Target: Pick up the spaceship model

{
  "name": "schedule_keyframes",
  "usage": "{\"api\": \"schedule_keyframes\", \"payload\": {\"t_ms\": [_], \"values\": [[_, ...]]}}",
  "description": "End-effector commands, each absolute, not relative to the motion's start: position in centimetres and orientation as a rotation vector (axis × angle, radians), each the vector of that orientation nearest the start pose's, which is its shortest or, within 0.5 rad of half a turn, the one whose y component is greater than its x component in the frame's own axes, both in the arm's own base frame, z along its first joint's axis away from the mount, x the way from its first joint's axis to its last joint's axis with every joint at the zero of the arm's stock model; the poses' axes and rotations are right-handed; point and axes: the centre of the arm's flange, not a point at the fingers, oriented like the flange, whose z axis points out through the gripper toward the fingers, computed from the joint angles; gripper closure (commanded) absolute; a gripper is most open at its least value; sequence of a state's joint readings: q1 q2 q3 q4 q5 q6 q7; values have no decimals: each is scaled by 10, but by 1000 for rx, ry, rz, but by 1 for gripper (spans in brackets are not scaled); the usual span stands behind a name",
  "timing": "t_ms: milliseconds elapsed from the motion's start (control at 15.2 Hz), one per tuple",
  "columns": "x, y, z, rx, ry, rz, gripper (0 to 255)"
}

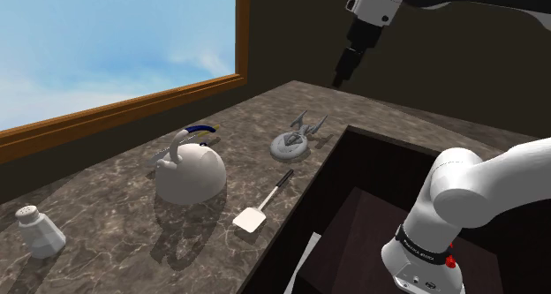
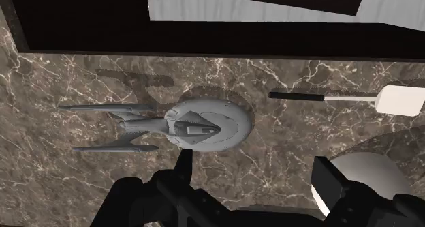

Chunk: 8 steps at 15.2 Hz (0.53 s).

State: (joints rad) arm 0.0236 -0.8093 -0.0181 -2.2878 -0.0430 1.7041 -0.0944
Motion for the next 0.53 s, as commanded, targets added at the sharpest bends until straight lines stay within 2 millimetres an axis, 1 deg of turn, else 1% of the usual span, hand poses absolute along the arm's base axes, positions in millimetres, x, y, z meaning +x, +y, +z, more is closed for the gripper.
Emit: {"api": "schedule_keyframes", "payload": {"t_ms": [0, 198, 462], "values": [[313, -5, 644, -3157, -166, -356, 0], [325, -36, 617, -3127, -439, -314, 0], [348, -74, 582, -3051, -796, -256, 0]]}}
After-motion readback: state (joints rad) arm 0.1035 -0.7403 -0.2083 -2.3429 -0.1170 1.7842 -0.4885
